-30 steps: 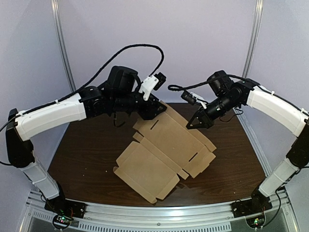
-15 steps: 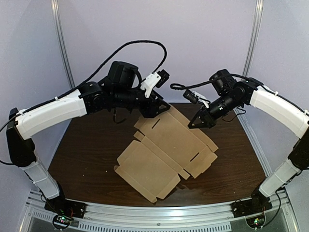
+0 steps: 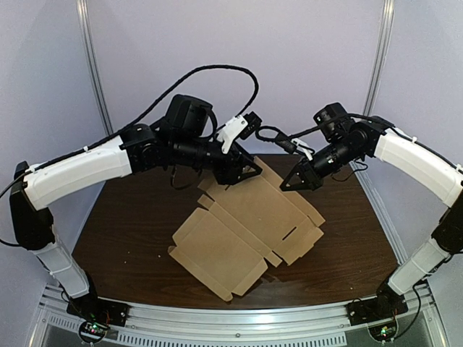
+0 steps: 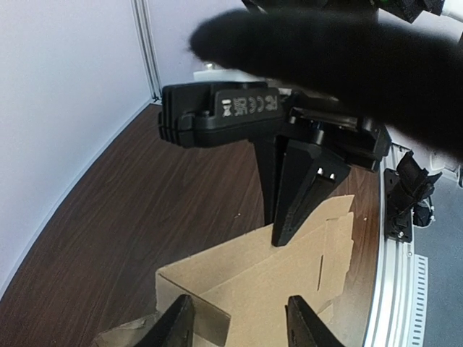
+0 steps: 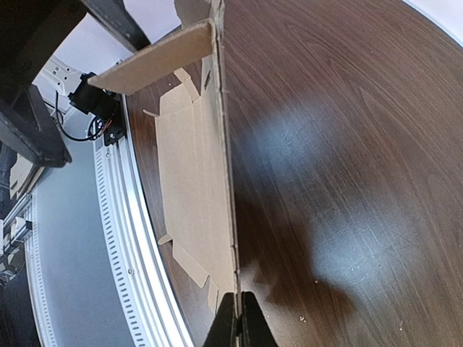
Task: Fold the paper box
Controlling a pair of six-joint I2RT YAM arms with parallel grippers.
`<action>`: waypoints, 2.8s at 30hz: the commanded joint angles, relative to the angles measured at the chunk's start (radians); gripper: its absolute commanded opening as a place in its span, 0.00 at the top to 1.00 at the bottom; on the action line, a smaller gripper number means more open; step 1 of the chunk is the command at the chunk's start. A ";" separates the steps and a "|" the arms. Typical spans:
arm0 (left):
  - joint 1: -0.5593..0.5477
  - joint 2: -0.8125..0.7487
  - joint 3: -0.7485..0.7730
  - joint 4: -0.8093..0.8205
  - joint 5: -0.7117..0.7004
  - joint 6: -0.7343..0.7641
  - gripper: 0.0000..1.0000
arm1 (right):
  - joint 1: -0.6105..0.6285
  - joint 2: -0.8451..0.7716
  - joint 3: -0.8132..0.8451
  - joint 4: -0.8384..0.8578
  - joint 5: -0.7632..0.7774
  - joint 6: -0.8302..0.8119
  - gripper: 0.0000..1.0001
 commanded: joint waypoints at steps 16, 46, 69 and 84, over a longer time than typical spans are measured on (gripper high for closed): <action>-0.029 -0.162 0.211 -0.439 -0.029 0.198 0.46 | -0.003 -0.099 -0.047 -0.007 0.017 -0.207 1.00; -0.006 0.077 0.368 -0.556 0.062 0.285 0.65 | 0.124 -0.119 0.006 -0.131 0.075 -0.353 1.00; -0.011 0.149 0.367 -0.459 0.227 0.282 0.74 | 0.141 -0.142 0.014 -0.163 -0.013 -0.369 1.00; -0.010 0.093 0.297 -0.415 0.250 0.252 1.00 | 0.064 -0.220 -0.030 -0.171 -0.058 -0.332 0.91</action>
